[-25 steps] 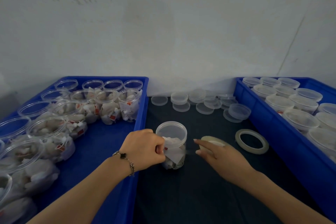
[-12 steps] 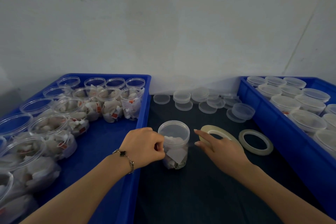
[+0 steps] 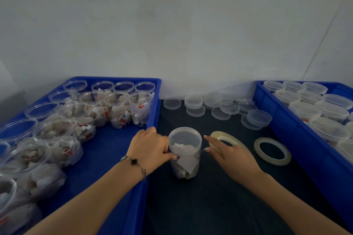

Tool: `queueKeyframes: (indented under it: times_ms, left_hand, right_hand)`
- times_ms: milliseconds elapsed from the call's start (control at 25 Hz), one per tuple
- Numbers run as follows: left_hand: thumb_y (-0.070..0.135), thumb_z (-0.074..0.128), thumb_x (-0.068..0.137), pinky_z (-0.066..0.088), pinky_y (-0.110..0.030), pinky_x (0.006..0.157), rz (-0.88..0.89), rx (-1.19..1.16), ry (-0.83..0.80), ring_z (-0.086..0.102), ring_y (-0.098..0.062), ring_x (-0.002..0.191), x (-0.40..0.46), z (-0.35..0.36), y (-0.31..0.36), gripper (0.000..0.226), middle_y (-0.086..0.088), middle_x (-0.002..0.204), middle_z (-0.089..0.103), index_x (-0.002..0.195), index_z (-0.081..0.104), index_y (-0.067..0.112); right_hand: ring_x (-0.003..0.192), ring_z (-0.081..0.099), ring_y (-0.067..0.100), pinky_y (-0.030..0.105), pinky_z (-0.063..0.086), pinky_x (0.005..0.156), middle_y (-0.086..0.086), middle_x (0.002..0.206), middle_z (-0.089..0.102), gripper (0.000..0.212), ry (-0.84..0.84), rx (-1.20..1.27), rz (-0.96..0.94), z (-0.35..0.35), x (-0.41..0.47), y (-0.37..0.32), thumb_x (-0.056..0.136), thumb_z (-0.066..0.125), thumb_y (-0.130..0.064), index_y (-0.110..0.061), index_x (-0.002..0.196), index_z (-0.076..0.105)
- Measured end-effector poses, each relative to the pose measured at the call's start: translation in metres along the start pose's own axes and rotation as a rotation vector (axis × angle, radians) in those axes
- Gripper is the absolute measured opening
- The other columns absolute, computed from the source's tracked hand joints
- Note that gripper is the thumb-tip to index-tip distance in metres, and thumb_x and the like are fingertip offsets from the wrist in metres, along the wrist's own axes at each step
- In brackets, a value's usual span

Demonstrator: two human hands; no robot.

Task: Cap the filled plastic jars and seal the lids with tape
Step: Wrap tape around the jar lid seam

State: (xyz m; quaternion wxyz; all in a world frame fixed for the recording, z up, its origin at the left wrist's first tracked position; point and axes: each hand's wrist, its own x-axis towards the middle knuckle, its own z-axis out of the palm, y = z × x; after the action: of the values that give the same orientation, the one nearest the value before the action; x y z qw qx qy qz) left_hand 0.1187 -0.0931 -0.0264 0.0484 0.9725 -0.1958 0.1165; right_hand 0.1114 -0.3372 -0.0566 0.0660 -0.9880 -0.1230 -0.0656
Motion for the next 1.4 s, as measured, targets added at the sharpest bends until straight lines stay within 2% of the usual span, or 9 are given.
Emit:
queueKeyframes:
  times_ms: [120,200,360,600,760,840,960,1160,1400]
  left_hand:
    - [0.053,0.062,0.081,0.033,-0.027,0.092,-0.025,0.1,0.016,0.041,-0.011,0.11,0.004,-0.003,-0.003,0.037,0.009,0.108,0.056,0.107,0.053,0.028]
    - [0.042,0.068,0.08,0.026,-0.028,0.108,-0.002,-0.022,-0.033,0.029,-0.012,0.13,0.002,-0.003,-0.007,0.068,0.007,0.138,0.041,0.138,0.036,0.026]
    - [0.049,0.068,0.078,0.007,-0.021,0.114,0.096,-0.249,-0.235,0.007,-0.008,0.144,0.001,-0.01,-0.003,0.099,0.009,0.158,0.006,0.151,0.005,0.028]
    - [0.037,0.051,0.093,0.005,-0.021,0.111,0.176,-0.03,-0.292,0.009,-0.011,0.144,0.019,-0.01,0.001,0.066,0.008,0.157,0.014,0.149,0.018,0.024]
    - [0.043,0.064,0.084,0.019,-0.025,0.112,0.096,-0.267,-0.328,0.02,-0.014,0.142,0.011,-0.004,0.001,0.08,0.01,0.158,0.004,0.148,0.021,0.025]
    - [0.058,0.073,0.067,0.042,-0.028,0.094,-0.019,-0.302,-0.338,0.047,-0.015,0.12,0.01,0.001,0.006,0.092,0.002,0.156,0.013,0.139,0.026,0.026]
    - [0.069,0.072,0.058,0.039,-0.021,0.066,-0.1,-0.235,-0.282,0.054,-0.008,0.086,0.015,0.008,0.016,0.1,0.0,0.131,0.048,0.132,0.02,0.027]
    - [0.059,0.08,0.055,0.034,-0.03,0.101,-0.118,-0.505,-0.199,0.04,-0.013,0.126,0.016,0.004,0.007,0.123,0.004,0.145,0.034,0.149,0.007,0.027]
    - [0.059,0.078,0.034,0.052,-0.03,0.091,-0.22,-1.103,-0.028,0.058,-0.012,0.106,0.008,-0.024,0.012,0.118,0.01,0.118,0.049,0.139,0.029,0.033]
  right_hand:
    - [0.046,0.042,0.004,0.019,0.024,0.04,-0.008,0.055,0.044,0.051,-0.004,0.007,0.004,0.0,-0.001,0.0,0.095,0.024,-0.06,-0.049,0.144,0.019]
    - [0.049,0.045,0.003,0.018,0.024,0.041,-0.009,0.059,0.046,0.05,-0.007,0.033,-0.003,0.0,-0.002,0.0,0.094,0.024,-0.06,-0.05,0.143,0.02]
    - [0.051,0.045,0.003,0.016,0.026,0.043,-0.007,0.065,0.051,0.049,0.006,0.044,-0.004,0.0,-0.002,0.002,0.094,0.024,-0.061,-0.052,0.141,0.02]
    - [0.046,0.042,0.006,0.018,0.022,0.041,-0.006,0.055,0.044,0.052,0.045,-0.036,-0.031,-0.001,-0.001,0.003,0.093,0.023,-0.062,-0.05,0.143,0.02]
    - [0.045,0.041,0.005,0.018,0.021,0.04,-0.007,0.054,0.043,0.05,0.047,-0.003,-0.021,-0.002,-0.002,0.001,0.093,0.024,-0.062,-0.052,0.141,0.022]
    - [0.044,0.039,0.006,0.019,0.02,0.039,-0.007,0.053,0.04,0.051,0.049,-0.015,-0.024,-0.005,-0.002,-0.001,0.092,0.024,-0.063,-0.052,0.142,0.021]
    - [0.044,0.036,0.007,0.02,0.019,0.039,-0.007,0.055,0.038,0.053,0.087,-0.055,-0.026,-0.01,-0.004,-0.006,0.092,0.021,-0.063,-0.051,0.143,0.018]
    - [0.07,0.055,0.002,0.013,0.036,0.057,-0.015,0.098,0.062,0.059,-0.019,0.204,0.0,-0.03,-0.012,-0.005,0.083,0.045,-0.061,-0.068,0.132,0.013]
    - [0.052,0.056,0.008,0.019,0.036,0.042,-0.003,0.061,0.057,0.067,0.028,0.222,0.01,-0.067,-0.015,-0.01,0.084,0.058,-0.028,-0.053,0.13,0.016]
